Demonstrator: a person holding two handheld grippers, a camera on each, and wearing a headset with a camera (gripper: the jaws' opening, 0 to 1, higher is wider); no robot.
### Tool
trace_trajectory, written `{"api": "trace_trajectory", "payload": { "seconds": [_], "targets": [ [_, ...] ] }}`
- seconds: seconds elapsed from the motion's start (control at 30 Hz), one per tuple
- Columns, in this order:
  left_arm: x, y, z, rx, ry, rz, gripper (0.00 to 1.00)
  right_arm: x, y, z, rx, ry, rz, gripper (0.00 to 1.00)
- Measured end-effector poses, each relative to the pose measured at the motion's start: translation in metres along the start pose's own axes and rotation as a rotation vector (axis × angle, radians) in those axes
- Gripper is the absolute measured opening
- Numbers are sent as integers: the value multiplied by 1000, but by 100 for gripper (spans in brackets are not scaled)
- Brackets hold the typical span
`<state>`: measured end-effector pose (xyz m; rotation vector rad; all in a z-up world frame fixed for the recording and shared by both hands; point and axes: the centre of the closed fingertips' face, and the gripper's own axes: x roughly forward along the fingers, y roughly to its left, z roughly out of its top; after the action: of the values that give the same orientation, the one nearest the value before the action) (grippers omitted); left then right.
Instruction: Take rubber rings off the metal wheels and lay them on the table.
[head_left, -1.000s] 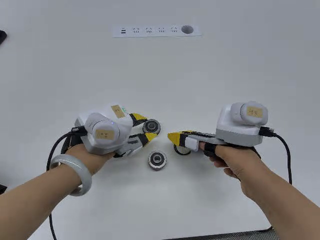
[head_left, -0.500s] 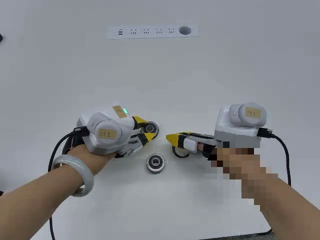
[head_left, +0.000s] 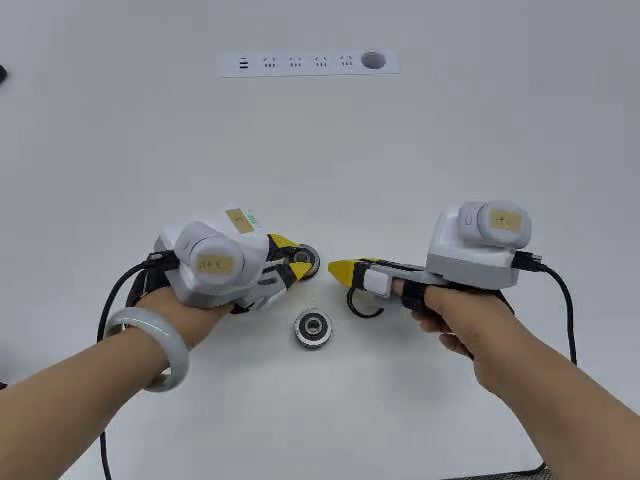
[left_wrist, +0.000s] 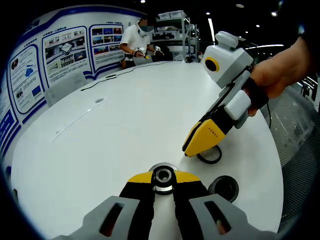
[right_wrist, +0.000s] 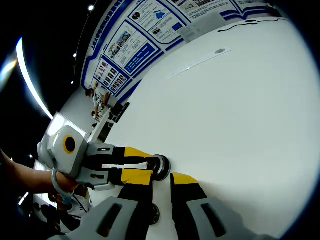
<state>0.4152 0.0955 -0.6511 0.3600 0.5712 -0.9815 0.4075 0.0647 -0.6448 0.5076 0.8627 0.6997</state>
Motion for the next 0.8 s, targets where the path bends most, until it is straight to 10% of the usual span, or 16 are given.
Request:
{"api": "trace_trajectory", "payload": {
  "seconds": [0.8],
  "targets": [
    [0,1,0,-7,-26,-1,14,27,0,5,17,29,31,16]
  ]
}}
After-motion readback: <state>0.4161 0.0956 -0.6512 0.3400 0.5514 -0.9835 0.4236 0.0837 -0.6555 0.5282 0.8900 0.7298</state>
